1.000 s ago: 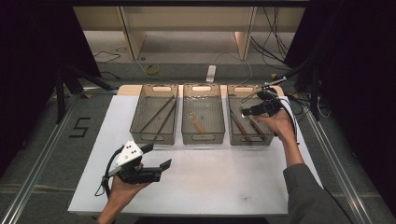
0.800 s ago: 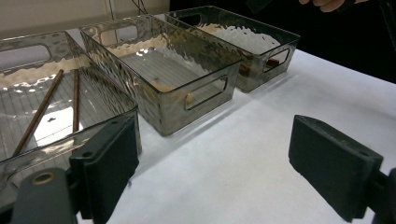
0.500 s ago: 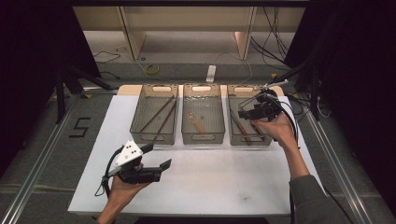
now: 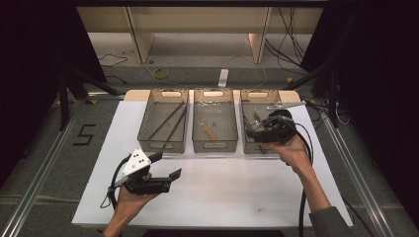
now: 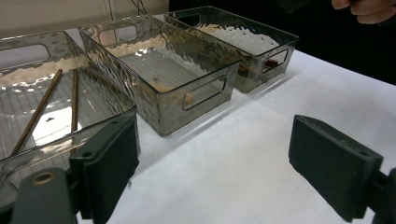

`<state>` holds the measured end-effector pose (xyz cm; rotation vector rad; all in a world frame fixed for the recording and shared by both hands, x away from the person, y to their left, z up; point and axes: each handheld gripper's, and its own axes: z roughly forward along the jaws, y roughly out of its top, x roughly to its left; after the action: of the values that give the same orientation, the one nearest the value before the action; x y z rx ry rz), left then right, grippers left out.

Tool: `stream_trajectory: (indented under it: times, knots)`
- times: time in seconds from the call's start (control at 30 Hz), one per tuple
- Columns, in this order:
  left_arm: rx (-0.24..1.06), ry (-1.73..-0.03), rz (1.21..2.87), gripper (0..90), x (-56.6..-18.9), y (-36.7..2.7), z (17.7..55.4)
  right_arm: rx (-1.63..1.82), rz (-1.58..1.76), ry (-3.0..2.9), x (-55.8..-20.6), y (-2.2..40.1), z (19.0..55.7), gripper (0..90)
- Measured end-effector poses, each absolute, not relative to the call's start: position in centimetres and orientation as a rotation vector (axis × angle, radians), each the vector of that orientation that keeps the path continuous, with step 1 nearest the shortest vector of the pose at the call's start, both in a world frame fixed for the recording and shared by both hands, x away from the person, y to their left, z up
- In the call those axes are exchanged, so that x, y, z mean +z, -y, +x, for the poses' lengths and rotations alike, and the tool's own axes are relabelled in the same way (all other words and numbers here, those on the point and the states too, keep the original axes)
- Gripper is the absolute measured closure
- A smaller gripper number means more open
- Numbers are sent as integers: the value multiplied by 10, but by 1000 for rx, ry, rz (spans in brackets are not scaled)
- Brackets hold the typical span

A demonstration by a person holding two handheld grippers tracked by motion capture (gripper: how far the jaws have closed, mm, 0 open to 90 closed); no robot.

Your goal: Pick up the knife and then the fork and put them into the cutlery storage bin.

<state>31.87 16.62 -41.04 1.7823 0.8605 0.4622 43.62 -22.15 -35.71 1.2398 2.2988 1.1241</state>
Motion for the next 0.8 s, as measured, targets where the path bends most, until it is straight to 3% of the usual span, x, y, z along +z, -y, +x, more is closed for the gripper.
stream_trajectory:
  times: [0.8]
  knots:
    - [444,-861,1779,153,-411,-164,319,1343,1141,-2288,-391,229,376,229]
